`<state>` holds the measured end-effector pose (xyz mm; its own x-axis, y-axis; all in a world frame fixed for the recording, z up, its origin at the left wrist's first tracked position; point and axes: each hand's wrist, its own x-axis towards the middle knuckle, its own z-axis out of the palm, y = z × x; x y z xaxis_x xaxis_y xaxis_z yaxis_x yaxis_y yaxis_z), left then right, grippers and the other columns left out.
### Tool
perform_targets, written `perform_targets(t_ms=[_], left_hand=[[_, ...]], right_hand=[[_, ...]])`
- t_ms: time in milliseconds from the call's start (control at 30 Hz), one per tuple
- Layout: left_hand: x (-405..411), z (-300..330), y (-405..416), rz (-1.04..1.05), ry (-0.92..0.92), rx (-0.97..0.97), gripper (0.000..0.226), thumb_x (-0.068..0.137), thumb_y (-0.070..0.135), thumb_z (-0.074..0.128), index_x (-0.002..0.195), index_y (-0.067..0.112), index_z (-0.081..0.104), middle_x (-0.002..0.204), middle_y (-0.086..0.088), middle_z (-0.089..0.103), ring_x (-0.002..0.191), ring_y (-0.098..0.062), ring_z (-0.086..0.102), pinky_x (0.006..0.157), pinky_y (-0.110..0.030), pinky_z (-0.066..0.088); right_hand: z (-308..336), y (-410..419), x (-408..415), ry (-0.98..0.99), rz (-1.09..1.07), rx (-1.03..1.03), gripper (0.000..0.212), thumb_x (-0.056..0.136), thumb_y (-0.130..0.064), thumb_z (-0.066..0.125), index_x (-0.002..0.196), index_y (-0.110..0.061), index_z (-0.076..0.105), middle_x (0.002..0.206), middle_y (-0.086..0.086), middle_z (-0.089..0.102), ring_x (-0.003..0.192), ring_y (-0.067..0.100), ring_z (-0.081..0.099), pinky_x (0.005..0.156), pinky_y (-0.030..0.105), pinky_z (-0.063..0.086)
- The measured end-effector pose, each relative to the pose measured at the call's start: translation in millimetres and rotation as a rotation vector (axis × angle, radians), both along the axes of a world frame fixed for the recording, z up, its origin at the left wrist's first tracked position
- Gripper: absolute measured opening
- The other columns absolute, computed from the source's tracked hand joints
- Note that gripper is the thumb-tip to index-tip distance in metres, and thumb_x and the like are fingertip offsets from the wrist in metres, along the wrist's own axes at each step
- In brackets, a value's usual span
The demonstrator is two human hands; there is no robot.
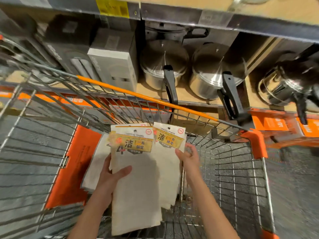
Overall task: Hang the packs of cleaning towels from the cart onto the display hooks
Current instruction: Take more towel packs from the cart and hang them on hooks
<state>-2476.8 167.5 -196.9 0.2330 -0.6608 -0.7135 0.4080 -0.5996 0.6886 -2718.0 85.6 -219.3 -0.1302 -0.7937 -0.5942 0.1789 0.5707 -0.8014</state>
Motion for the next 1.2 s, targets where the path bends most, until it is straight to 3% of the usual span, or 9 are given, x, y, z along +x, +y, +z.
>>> perform_targets(t_ms=[167, 333, 500, 600, 733, 800, 1000, 1133, 1200], left_hand=[[-6, 50, 2, -0.015, -0.027, -0.151, 0.079, 0.049, 0.009, 0.088, 0.114, 0.043, 0.06, 0.105, -0.005, 0.074, 0.088, -0.026, 0.073, 0.065, -0.038, 0.058], [-8, 100, 12, 0.06, -0.045, -0.238, 0.071, 0.071, -0.006, 0.076, 0.121, 0.039, 0.052, 0.104, -0.001, 0.073, 0.079, -0.014, 0.074, 0.053, -0.028, 0.057], [-11, 136, 35, 0.116, 0.011, -0.28, 0.067, 0.076, -0.009, 0.07, 0.127, 0.03, 0.051, 0.099, -0.001, 0.076, 0.082, -0.019, 0.074, 0.056, -0.033, 0.058], [-12, 150, 56, 0.131, -0.001, -0.269, 0.069, 0.079, 0.002, 0.072, 0.138, 0.026, 0.046, 0.111, -0.006, 0.072, 0.091, -0.022, 0.072, 0.062, -0.034, 0.058], [-14, 165, 77, 0.112, 0.0, -0.258, 0.063, 0.083, 0.024, 0.068, 0.14, 0.035, 0.043, 0.116, 0.002, 0.071, 0.095, -0.016, 0.071, 0.066, -0.031, 0.059], [-18, 173, 81, 0.072, 0.004, -0.277, 0.055, 0.081, 0.037, 0.063, 0.133, 0.039, 0.047, 0.122, 0.001, 0.068, 0.1, -0.015, 0.07, 0.07, -0.03, 0.058], [-40, 196, 68, -0.106, 0.026, -0.283, 0.08, 0.07, 0.049, 0.057, 0.146, 0.034, 0.036, 0.123, 0.001, 0.065, 0.104, -0.022, 0.067, 0.085, -0.043, 0.056], [-63, 216, 52, -0.26, 0.124, -0.325, 0.079, 0.068, 0.05, 0.061, 0.142, 0.035, 0.039, 0.114, 0.0, 0.07, 0.093, -0.023, 0.072, 0.069, -0.039, 0.059], [-76, 225, 47, -0.382, 0.171, -0.327, 0.09, 0.064, 0.065, 0.064, 0.145, 0.034, 0.037, 0.125, -0.002, 0.065, 0.102, -0.026, 0.069, 0.084, -0.047, 0.056]], right_hand=[[100, 3, -29, 0.131, 0.125, -0.21, 0.028, 0.084, 0.001, 0.065, 0.105, -0.013, 0.054, 0.085, 0.009, 0.075, 0.077, 0.026, 0.07, 0.069, 0.037, 0.055], [195, 5, -32, 0.119, 0.226, -0.29, 0.032, 0.081, 0.0, 0.067, 0.11, -0.01, 0.057, 0.081, 0.006, 0.075, 0.072, 0.021, 0.071, 0.062, 0.03, 0.057], [247, 19, -3, 0.025, 0.351, -0.295, 0.032, 0.08, -0.004, 0.069, 0.106, -0.021, 0.06, 0.084, 0.002, 0.075, 0.072, 0.02, 0.073, 0.052, 0.027, 0.056], [251, 39, 26, -0.006, 0.37, -0.256, 0.029, 0.081, -0.006, 0.068, 0.102, -0.024, 0.059, 0.081, -0.002, 0.075, 0.07, 0.017, 0.072, 0.053, 0.028, 0.056], [252, 71, 49, -0.038, 0.347, -0.291, 0.026, 0.086, -0.006, 0.064, 0.11, -0.016, 0.06, 0.09, 0.004, 0.075, 0.088, 0.031, 0.07, 0.08, 0.05, 0.056], [255, 84, 50, -0.045, 0.303, -0.3, 0.026, 0.087, -0.007, 0.064, 0.111, -0.015, 0.059, 0.096, 0.007, 0.074, 0.09, 0.033, 0.069, 0.083, 0.055, 0.054], [267, 106, 20, -0.003, 0.197, -0.386, 0.029, 0.086, -0.022, 0.066, 0.11, -0.035, 0.058, 0.108, -0.004, 0.069, 0.094, 0.019, 0.069, 0.073, 0.037, 0.058], [280, 128, -5, 0.034, 0.055, -0.399, 0.029, 0.088, -0.03, 0.061, 0.11, -0.048, 0.053, 0.11, -0.009, 0.068, 0.098, 0.017, 0.068, 0.075, 0.036, 0.056], [285, 143, -13, 0.082, -0.071, -0.411, 0.027, 0.089, -0.03, 0.061, 0.106, -0.05, 0.054, 0.11, -0.01, 0.068, 0.098, 0.016, 0.068, 0.075, 0.037, 0.057]])
